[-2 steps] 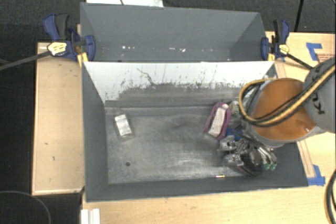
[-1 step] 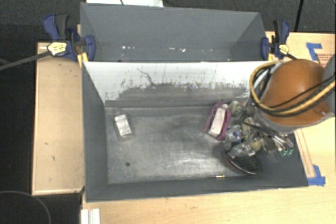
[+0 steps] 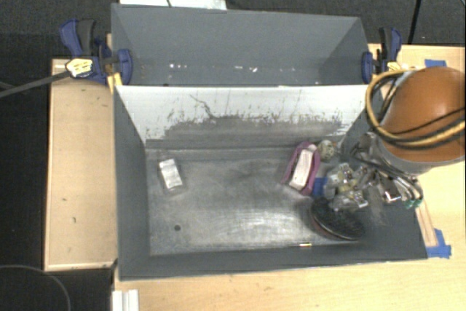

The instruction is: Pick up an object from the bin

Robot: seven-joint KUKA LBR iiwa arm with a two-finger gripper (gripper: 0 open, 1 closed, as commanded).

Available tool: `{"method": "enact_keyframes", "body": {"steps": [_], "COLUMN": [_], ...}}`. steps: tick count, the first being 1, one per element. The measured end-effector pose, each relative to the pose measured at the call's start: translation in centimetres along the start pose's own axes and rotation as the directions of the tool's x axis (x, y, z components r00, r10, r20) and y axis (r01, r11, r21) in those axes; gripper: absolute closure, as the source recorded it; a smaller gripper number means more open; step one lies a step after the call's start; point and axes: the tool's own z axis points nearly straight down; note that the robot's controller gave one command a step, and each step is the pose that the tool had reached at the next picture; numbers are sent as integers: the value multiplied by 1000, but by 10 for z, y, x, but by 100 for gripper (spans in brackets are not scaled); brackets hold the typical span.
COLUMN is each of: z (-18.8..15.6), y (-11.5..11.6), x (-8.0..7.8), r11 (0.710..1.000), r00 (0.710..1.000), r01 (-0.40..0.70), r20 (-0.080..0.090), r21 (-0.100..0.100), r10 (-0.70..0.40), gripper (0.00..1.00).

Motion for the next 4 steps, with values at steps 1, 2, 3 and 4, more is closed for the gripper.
{"method": "enact_keyframes", "body": {"steps": [1,2,3,4], "z": [2,111,117,116], "y": [1,12,-47,-48], "x": [0,-8,1,-2], "r11": [1000,941,967,967], "r00": [1000,941,967,967], "r01": [-3,337,256,255], "r20": [-3,-8,-15,-9], "r21": [-2,-8,-15,-9], "r10": [3,-338,-256,-255], "gripper": [0,0,0,100]}}
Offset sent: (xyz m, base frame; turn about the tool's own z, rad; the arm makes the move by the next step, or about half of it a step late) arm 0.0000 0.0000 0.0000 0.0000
